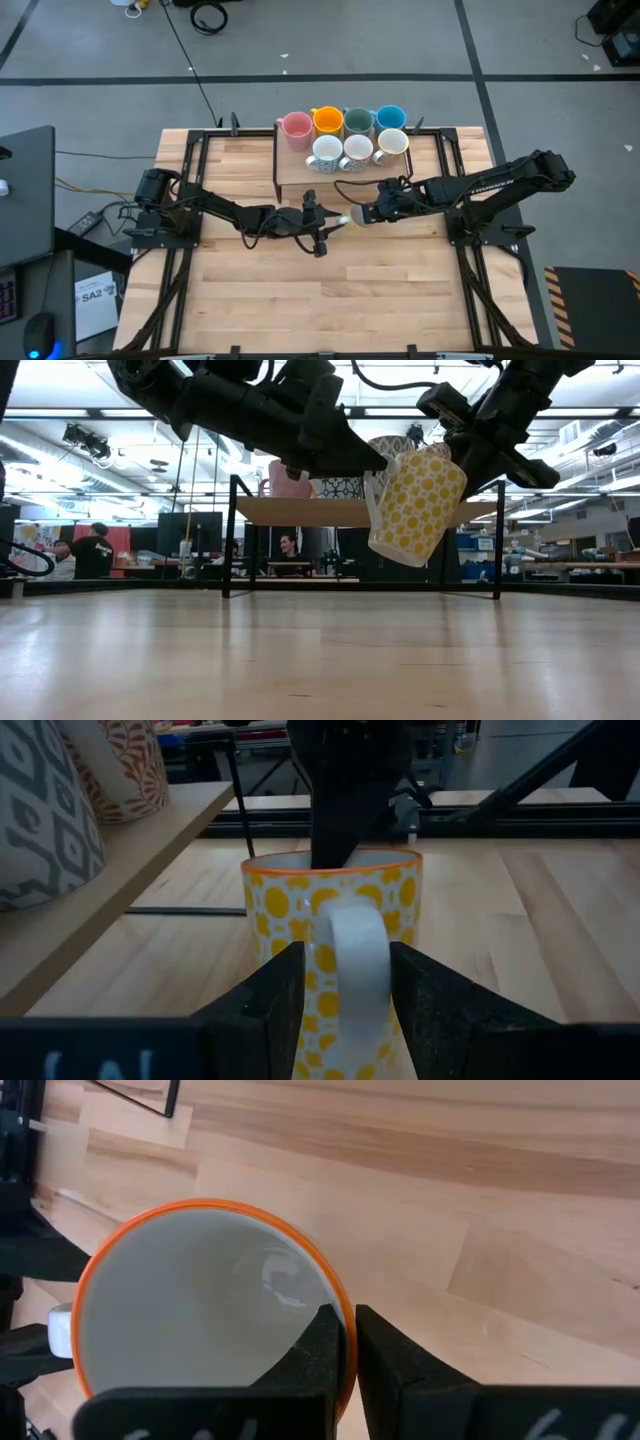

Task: Place coffee mugs
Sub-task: Put the white-yellow mug on the shelf

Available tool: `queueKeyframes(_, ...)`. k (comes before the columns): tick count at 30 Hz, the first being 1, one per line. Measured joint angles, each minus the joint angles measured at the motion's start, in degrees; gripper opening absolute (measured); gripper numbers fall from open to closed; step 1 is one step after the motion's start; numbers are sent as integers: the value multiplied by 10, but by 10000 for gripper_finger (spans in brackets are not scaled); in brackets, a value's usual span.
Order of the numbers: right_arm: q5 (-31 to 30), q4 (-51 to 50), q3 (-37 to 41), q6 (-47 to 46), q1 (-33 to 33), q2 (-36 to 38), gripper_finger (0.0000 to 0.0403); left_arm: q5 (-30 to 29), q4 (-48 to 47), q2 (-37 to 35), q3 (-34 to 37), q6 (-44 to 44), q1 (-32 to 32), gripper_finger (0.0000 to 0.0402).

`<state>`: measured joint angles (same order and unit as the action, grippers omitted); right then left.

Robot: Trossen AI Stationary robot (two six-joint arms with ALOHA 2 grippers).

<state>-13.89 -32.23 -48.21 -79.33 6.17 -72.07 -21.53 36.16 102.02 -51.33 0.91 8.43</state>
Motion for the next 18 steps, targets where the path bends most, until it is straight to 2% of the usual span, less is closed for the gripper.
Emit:
queueKeyframes(13, -2, 0, 0, -1, 0, 0, 26, -11, 0, 0, 0, 2, 1, 87)
queueKeyframes(18, -2, 0, 0, 0, 0, 0, 28, -14, 0, 0, 0, 2, 1, 81)
